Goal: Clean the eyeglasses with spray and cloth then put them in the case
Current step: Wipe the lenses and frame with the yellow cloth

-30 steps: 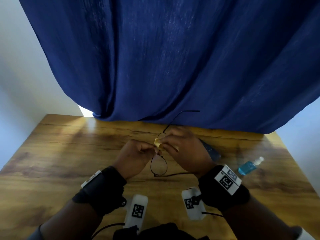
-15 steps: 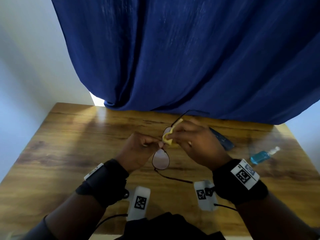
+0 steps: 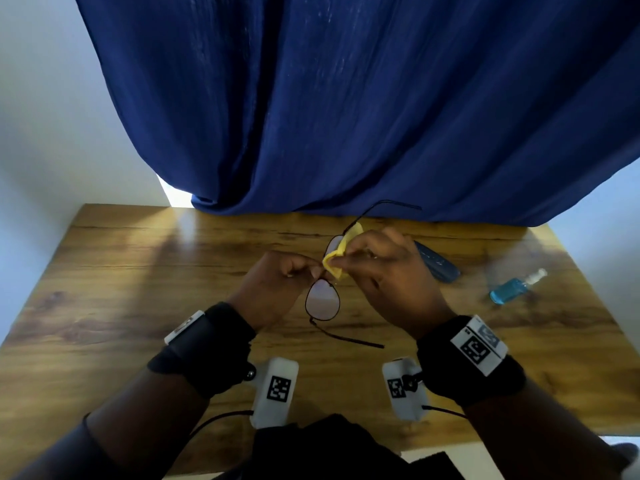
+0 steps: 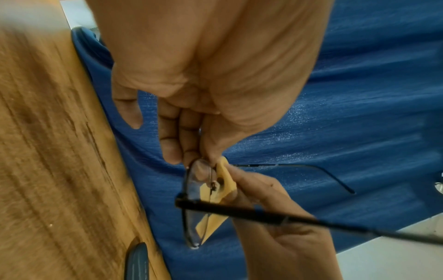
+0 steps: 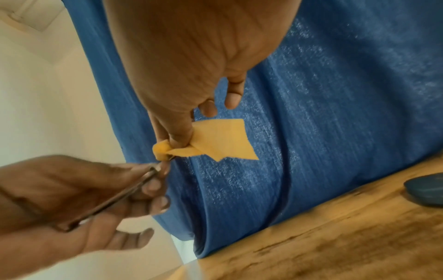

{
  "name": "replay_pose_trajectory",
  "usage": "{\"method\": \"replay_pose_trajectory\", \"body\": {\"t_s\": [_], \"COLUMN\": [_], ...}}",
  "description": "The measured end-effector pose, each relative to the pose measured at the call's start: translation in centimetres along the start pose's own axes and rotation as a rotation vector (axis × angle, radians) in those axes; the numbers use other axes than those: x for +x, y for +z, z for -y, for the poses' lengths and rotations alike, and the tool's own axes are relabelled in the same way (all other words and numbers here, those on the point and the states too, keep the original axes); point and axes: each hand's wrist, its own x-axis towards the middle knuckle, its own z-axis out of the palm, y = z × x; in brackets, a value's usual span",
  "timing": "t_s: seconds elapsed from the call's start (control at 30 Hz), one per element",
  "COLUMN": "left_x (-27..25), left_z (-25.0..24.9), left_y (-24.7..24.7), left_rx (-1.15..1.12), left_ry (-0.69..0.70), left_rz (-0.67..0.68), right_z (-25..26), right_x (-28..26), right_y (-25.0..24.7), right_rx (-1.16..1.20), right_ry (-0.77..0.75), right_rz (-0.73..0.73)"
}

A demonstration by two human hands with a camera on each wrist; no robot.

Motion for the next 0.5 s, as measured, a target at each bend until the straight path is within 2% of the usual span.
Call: {"method": "replay_pose_trajectory", "body": {"t_s": [0.13, 0.3, 0.43, 0.5], "left_x": [0.6, 1.1, 1.3, 1.3], "left_z": [0.1, 0.6, -0.1, -0.2], "left_y": [0.1, 1.0, 1.4, 1.5], "left_rx": [0.047, 0.103, 0.162, 0.16], "left_ry": [-0.025, -0.01, -0.026, -0.021], "left_rz": [-0.005, -0.025, -0.088, -0.114], "right_z": [0.0, -1.8, -0.8, -2.0], "right_x": [-0.1, -0.2, 0.2, -0.1], "right_y": [-0.1, -0.9, -0.4, -0.9], "right_rx": [-0.016, -0.044, -0.084, -0.095], "right_ry": [-0.077, -0.016, -0.129, -0.129], "right_rz": [0.002, -0.037, 0.014, 0.007]}}
